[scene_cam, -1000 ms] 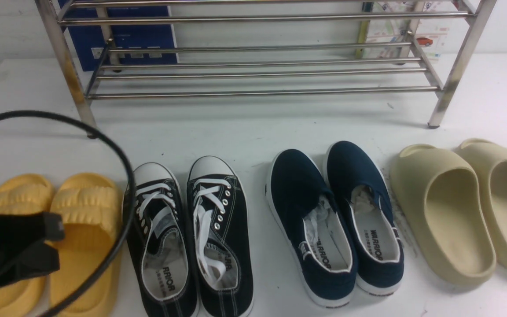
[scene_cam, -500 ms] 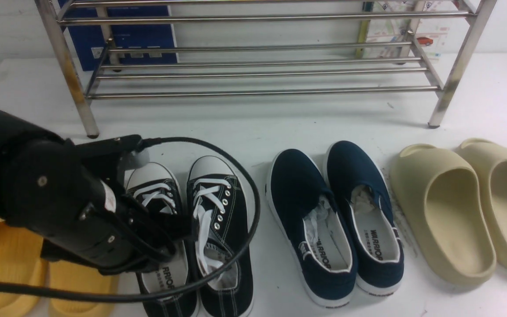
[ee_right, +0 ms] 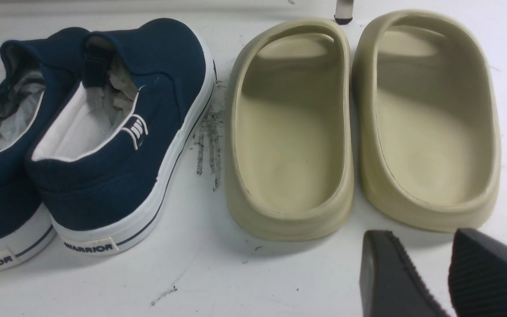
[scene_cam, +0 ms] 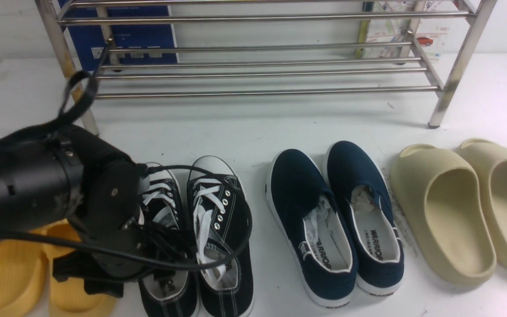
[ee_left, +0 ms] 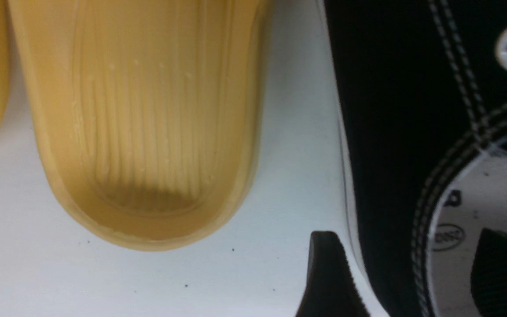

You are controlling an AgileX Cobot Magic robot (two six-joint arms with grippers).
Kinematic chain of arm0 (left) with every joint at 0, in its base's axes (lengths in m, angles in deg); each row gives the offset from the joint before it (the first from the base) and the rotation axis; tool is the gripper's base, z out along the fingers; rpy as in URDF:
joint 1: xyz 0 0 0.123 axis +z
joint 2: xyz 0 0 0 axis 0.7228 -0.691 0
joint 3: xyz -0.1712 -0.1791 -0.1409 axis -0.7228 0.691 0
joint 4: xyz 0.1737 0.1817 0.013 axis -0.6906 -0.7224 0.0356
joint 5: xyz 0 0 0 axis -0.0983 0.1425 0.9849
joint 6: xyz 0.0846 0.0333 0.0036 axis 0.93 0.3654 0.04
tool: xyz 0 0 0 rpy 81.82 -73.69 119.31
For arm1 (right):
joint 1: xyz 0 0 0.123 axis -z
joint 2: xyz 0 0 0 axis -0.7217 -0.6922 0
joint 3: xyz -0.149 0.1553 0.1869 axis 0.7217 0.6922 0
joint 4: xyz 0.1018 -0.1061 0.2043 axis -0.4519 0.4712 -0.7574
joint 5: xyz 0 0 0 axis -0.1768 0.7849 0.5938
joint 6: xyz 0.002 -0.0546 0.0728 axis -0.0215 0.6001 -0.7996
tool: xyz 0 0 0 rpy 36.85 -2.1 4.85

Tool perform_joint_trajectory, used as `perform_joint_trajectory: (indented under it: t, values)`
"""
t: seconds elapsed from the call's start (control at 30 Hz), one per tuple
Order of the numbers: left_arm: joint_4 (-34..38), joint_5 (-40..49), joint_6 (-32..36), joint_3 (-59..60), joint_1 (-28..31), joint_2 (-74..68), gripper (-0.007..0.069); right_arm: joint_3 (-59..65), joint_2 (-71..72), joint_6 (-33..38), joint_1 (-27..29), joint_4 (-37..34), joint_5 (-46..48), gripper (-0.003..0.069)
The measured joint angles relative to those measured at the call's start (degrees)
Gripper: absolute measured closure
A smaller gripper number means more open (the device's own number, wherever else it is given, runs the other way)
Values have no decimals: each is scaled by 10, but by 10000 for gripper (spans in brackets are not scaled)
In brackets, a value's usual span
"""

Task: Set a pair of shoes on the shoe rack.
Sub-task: Use the left arm to grab the shoe closest to it, then use the left arm to put a shoe into the shoe rack

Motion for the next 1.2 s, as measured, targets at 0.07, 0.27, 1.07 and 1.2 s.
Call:
perform_joint_trajectory:
  t: [0.07, 0.27, 1.07, 1.2]
  values:
    - [-4, -6, 0, -1, 0, -28, 222, 0, 0, 0, 0, 0, 0, 412]
    - [-1, -27, 0, -2, 0, -67, 374, 0, 0, 0, 0, 0, 0, 412]
    - [-61, 79, 28, -87, 2, 104, 630, 0, 0, 0, 0, 0, 0, 412]
    - [-88, 79, 37, -137, 2, 50, 630, 0, 0, 0, 0, 0, 0, 412]
